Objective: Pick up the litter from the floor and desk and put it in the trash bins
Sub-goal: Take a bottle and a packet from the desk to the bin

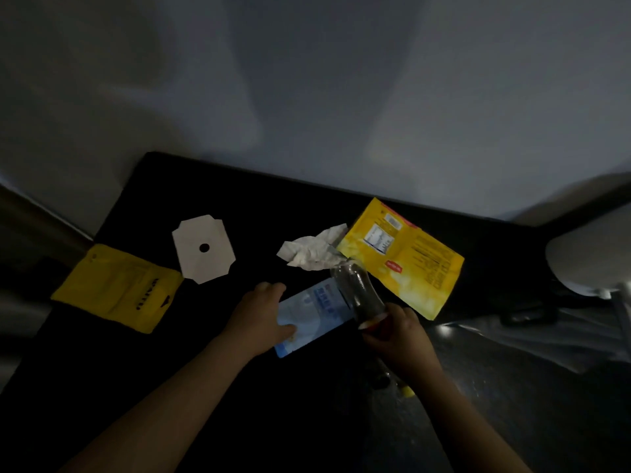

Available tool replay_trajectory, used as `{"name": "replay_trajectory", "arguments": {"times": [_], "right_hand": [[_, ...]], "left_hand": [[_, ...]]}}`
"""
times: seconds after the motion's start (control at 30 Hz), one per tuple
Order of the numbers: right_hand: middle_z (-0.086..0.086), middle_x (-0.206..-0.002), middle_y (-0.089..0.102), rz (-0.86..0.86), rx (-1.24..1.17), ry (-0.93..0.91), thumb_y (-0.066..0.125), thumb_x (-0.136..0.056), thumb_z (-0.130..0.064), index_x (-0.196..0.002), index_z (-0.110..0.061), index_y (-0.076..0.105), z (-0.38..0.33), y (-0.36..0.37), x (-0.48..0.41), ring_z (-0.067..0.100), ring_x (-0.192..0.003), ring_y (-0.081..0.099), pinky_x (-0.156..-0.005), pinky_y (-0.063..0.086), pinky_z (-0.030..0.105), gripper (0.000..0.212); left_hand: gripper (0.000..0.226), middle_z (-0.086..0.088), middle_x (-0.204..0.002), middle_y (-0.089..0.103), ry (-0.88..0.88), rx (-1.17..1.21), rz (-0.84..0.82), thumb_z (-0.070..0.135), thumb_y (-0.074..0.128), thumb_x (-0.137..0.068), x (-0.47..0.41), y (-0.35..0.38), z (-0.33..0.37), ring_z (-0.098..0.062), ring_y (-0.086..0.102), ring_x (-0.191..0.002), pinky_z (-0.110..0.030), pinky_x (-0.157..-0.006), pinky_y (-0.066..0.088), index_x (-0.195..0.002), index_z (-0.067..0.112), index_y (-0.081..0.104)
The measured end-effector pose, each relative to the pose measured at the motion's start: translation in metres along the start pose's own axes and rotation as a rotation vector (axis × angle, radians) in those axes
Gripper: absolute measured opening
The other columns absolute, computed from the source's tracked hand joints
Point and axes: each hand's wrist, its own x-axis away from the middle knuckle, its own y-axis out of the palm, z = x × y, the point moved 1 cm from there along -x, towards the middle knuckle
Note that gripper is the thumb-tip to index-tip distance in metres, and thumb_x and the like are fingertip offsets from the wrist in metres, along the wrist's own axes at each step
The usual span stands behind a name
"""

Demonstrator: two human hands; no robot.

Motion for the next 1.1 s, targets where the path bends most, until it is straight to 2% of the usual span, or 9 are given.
{"name": "replay_trajectory", "arguments": {"times": [0.1,0.2,0.33,0.5,0.63,0.77,0.87,0.93,1.1], "right_hand": [[-0.006,-0.114,0.047,0.015,-0.041,0.029,0.074,-0.073,-0.046,-0.129,-0.024,0.048,0.002,-0.007,0.001,0.006,-0.093,0.045,-0.068,0.038,0.016,0.066],[-0.009,-0.114,0.047,0.035,-0.075,0.034,0.073,-0.072,-0.050,-0.128,-0.027,0.048,0.003,-0.011,0.001,0.007,-0.096,0.046,-0.065,0.036,0.011,0.065],[-0.013,-0.107,0.042,0.057,-0.096,0.055,0.071,-0.071,-0.053,-0.127,-0.028,0.047,0.006,-0.012,-0.001,0.006,-0.094,0.045,-0.064,0.034,0.009,0.066],[-0.011,-0.106,0.043,0.087,-0.099,0.060,0.072,-0.070,-0.051,-0.126,-0.025,0.049,0.006,-0.011,-0.006,0.007,-0.092,0.045,-0.064,0.035,0.014,0.067],[-0.010,-0.110,0.044,0.089,-0.088,0.053,0.072,-0.073,-0.051,-0.132,-0.024,0.045,0.005,-0.014,-0.011,0.009,-0.094,0.045,-0.065,0.036,0.014,0.070],[-0.002,-0.122,0.049,0.092,-0.093,0.057,0.072,-0.074,-0.050,-0.136,-0.022,0.043,0.010,-0.020,-0.014,0.010,-0.100,0.048,-0.072,0.040,0.018,0.073],[0.000,-0.125,0.050,0.111,-0.097,0.062,0.072,-0.074,-0.049,-0.137,-0.021,0.044,0.013,-0.026,-0.014,0.010,-0.101,0.049,-0.074,0.042,0.020,0.074],[0.000,-0.126,0.050,0.121,-0.102,0.075,0.073,-0.074,-0.048,-0.138,-0.020,0.043,0.015,-0.030,-0.014,0.010,-0.100,0.049,-0.074,0.042,0.019,0.075],[-0.002,-0.118,0.049,0.146,-0.112,0.084,0.074,-0.074,-0.048,-0.132,-0.021,0.047,0.025,-0.039,-0.013,0.008,-0.094,0.047,-0.066,0.037,0.012,0.070]], "left_hand": [[0.096,-0.009,-0.149,0.021,0.047,-0.105,0.023,0.041,0.073,-0.077,-0.024,0.003,0.010,-0.030,0.029,-0.135,-0.035,-0.107,0.034,-0.149,0.015,0.016],[0.098,-0.009,-0.148,0.020,0.048,-0.234,0.011,0.045,0.073,-0.076,-0.046,0.008,0.019,-0.032,0.027,-0.135,-0.038,-0.108,0.034,-0.148,0.014,0.015],[0.074,-0.009,-0.132,0.033,-0.012,-0.390,-0.009,0.039,0.076,-0.072,-0.055,0.027,0.019,-0.032,0.036,-0.123,-0.038,-0.099,0.040,-0.128,0.016,0.035],[0.046,-0.012,-0.118,0.049,-0.049,-0.261,-0.052,0.027,0.072,-0.078,-0.059,0.034,0.003,-0.031,0.053,-0.107,-0.037,-0.085,0.047,-0.112,0.010,0.045],[0.020,-0.012,-0.108,0.049,0.030,-0.284,0.110,0.026,0.062,-0.085,-0.067,0.020,-0.001,-0.032,0.053,-0.102,-0.035,-0.081,0.043,-0.093,0.011,0.052],[0.047,-0.012,-0.123,0.046,0.067,-0.261,0.260,0.032,0.065,-0.085,-0.082,0.002,0.010,-0.032,0.043,-0.115,-0.038,-0.093,0.040,-0.127,0.016,0.051],[0.055,-0.010,-0.140,0.034,0.039,-0.270,0.290,0.039,0.067,-0.082,-0.097,-0.006,0.026,-0.032,0.035,-0.125,-0.039,-0.100,0.037,-0.127,0.014,0.050],[0.069,-0.009,-0.150,0.023,0.024,-0.350,0.262,0.044,0.067,-0.081,-0.109,-0.006,0.033,-0.033,0.029,-0.134,-0.040,-0.106,0.034,-0.137,0.015,0.040],[0.097,-0.011,-0.149,0.024,-0.016,-0.464,0.172,0.051,0.070,-0.076,-0.134,0.004,0.039,-0.034,0.027,-0.136,-0.044,-0.105,0.035,-0.148,0.018,0.014]]}}
